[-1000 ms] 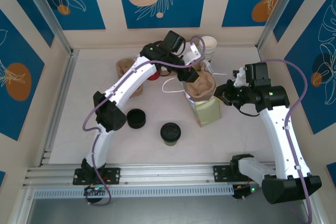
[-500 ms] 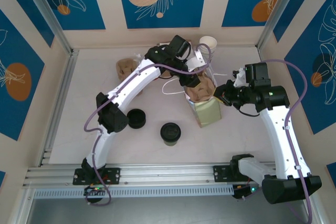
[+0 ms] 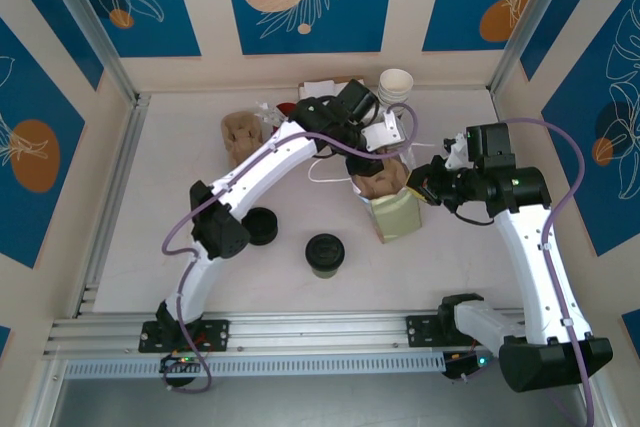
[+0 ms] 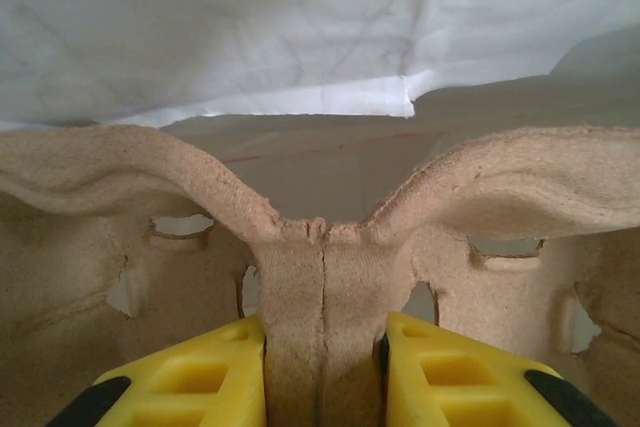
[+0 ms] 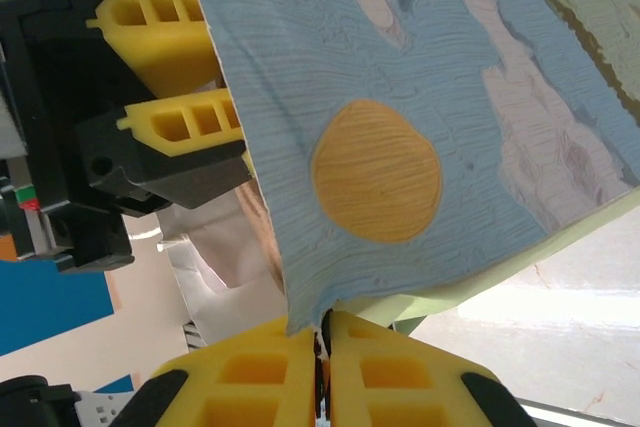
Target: Pack the takeout coffee
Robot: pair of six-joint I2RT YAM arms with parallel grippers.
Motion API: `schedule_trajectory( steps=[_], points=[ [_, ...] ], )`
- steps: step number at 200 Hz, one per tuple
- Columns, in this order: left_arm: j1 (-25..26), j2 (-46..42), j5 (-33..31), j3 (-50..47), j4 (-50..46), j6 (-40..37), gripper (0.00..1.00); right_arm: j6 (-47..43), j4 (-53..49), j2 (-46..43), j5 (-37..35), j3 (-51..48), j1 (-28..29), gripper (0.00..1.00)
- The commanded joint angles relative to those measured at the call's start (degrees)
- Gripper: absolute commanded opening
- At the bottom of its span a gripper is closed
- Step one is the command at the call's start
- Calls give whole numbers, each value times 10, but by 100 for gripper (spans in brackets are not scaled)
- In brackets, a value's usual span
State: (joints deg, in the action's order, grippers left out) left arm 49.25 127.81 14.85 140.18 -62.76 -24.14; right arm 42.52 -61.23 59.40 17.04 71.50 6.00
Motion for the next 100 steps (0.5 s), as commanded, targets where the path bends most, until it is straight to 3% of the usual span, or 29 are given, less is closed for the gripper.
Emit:
schedule_trajectory(
  steps=[1, 100],
  points=[
    [14, 24, -13, 31, -28, -8, 28, 10, 3, -12, 21, -6, 3, 11],
    [23, 51, 17, 33, -13, 8, 28, 7, 2, -18, 14, -26, 3, 11]
  ],
)
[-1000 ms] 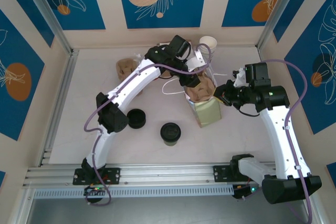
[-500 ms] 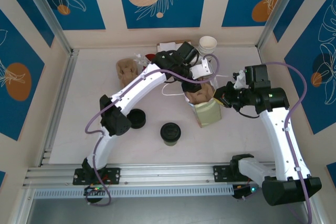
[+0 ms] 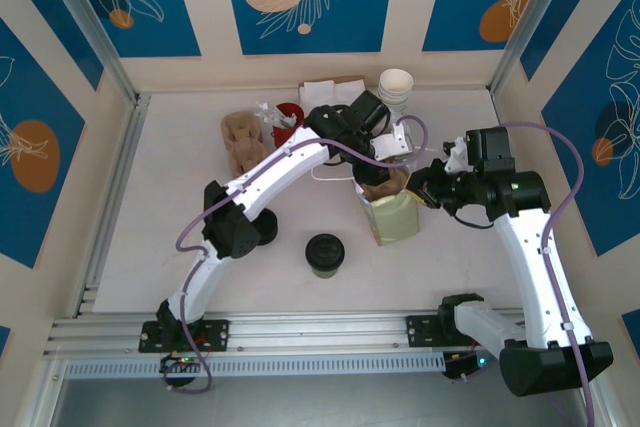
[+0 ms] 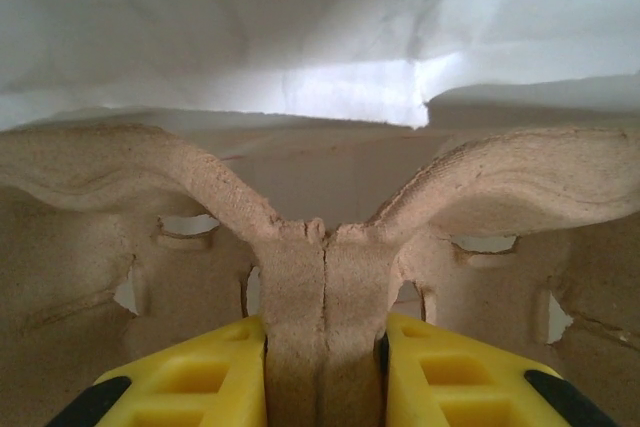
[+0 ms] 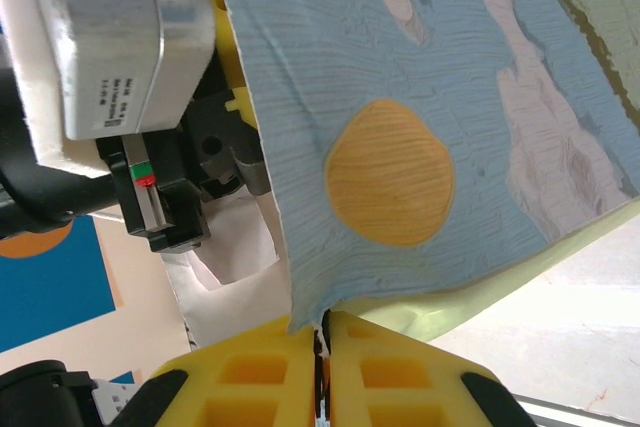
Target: Pack the takeout coffee
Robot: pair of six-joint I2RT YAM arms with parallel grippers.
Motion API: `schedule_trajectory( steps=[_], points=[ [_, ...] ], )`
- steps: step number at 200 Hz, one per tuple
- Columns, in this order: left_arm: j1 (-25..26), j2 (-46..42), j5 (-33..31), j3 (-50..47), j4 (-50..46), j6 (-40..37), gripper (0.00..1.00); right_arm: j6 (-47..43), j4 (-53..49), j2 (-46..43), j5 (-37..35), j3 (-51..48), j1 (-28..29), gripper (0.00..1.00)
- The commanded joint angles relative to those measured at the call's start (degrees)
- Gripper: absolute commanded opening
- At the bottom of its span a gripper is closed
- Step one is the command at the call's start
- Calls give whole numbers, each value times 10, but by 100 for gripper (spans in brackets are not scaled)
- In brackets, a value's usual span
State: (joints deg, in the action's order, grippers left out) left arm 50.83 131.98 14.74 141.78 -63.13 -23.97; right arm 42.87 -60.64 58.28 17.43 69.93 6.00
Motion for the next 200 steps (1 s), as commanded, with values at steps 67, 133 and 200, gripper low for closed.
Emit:
schedule_trajectory(
  steps=[67, 133, 200],
  points=[
    [8, 31, 34, 17, 6, 10, 28, 5, -1, -8, 14, -10, 3, 11],
    [6, 55, 50, 17, 15, 14, 28, 5, 3, -12, 20, -10, 2, 11],
    [3, 65, 76, 17, 31, 21, 29, 8, 12, -13, 27, -17, -2, 11]
  ],
)
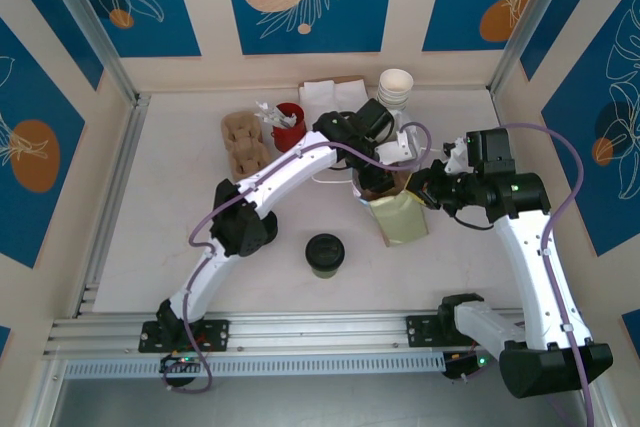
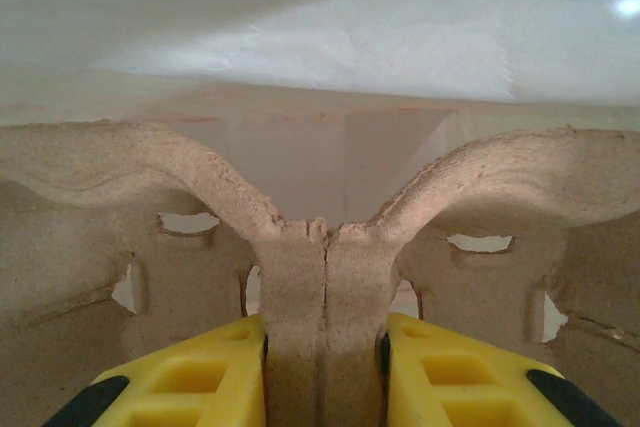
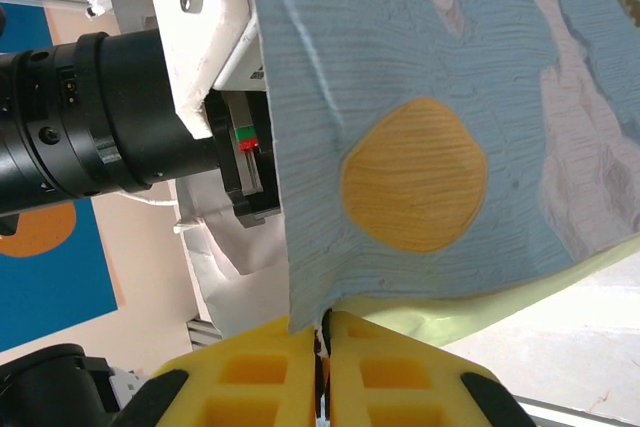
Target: Pack the takeout coffee
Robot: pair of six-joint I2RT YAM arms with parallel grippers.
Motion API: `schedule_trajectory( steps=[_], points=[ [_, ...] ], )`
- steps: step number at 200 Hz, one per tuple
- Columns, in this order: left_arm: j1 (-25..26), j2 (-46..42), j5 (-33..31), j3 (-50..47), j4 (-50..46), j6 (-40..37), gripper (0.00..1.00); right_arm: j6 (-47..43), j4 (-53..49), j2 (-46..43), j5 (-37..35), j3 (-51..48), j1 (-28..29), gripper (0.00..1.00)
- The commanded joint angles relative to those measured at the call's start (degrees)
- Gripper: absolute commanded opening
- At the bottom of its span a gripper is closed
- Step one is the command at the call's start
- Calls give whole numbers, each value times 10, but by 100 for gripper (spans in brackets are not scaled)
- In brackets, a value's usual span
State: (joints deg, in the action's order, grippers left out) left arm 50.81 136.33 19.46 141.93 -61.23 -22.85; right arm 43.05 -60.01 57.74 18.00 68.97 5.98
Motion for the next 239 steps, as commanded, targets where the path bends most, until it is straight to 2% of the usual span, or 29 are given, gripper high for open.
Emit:
schedule_trajectory(
  steps=[1, 27, 43, 93, 123, 172, 239],
  points=[
    [3, 21, 29, 15, 12, 10, 29, 6, 6, -8, 21, -8, -2, 11],
    [3, 19, 36, 15, 20, 13, 31, 5, 6, -10, 21, -8, -4, 11],
    [3, 18, 33, 15, 22, 13, 35, 6, 7, -12, 21, -10, -7, 11],
    [1, -7, 23, 15, 21, 13, 71, 5, 8, -15, 22, -12, -21, 11],
    [1, -30, 21, 15, 20, 11, 84, 3, 9, -18, 23, -11, -30, 11],
    [1, -60, 24, 18, 26, 13, 89, 4, 14, -20, 24, -13, -40, 11],
    [0, -90, 24, 50, 42, 55, 91, 15, 35, -22, 28, -16, -56, 11]
  ],
)
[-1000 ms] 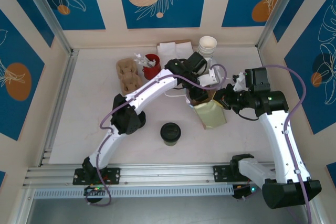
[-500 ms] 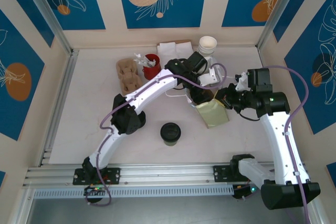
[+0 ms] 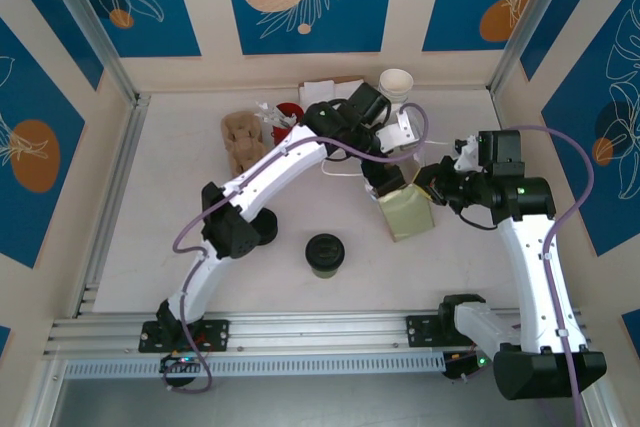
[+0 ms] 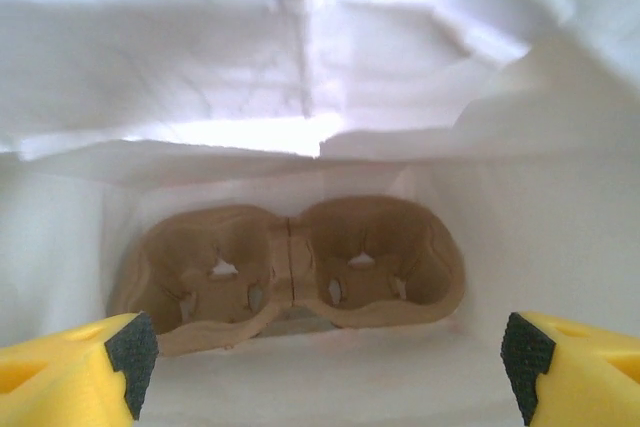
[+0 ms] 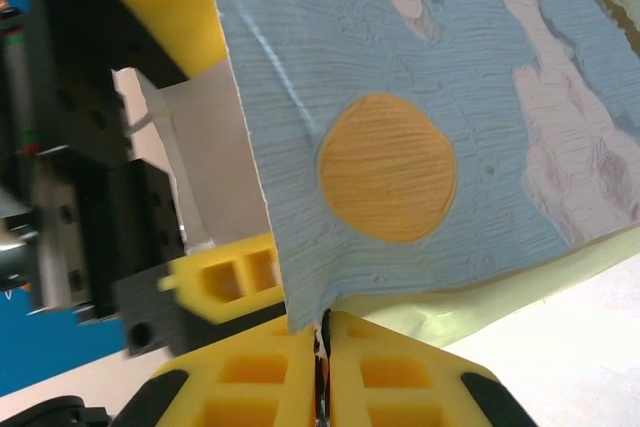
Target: Pack the takeout coffee
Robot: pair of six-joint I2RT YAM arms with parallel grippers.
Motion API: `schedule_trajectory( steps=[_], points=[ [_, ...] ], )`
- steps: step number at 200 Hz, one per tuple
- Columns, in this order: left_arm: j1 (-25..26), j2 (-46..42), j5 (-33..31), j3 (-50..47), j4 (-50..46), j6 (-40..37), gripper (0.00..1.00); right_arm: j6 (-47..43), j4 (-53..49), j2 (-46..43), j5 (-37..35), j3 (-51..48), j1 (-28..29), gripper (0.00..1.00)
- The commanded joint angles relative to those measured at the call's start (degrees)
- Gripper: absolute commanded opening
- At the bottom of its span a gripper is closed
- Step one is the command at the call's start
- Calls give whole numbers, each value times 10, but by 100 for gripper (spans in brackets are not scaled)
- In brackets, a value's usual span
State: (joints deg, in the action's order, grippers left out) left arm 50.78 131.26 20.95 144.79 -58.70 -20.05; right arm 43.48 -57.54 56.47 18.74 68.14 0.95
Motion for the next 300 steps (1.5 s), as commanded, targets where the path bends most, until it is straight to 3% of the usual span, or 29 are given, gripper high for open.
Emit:
schedule_trajectory(
  steps=[1, 27, 62, 92, 141, 177, 215, 300],
  points=[
    [0, -41, 9, 22, 18, 28, 91, 11, 10, -10, 21, -8, -6, 11],
    [0, -59, -3, 24, 40, 49, 91, 19, 23, -4, 30, -10, -9, 12],
    [-5, -92, -26, 26, 60, 74, 91, 15, 21, 5, 31, 4, -14, 37],
    [-10, -120, -45, 26, 56, 84, 91, -24, -27, 14, 11, 52, -38, 48],
    [-14, -163, -58, 15, 15, 78, 91, -105, -91, 39, -38, 175, -75, 51],
    [-19, -209, -60, -47, 18, 76, 91, -149, -58, 81, -77, 247, -77, 51],
    [-27, -245, -55, -122, 33, 81, 91, -220, 6, 172, -101, 284, -73, 52],
    [-33, -245, -66, -147, 37, 126, 91, -337, -18, 363, -133, 359, -39, 59]
  ],
)
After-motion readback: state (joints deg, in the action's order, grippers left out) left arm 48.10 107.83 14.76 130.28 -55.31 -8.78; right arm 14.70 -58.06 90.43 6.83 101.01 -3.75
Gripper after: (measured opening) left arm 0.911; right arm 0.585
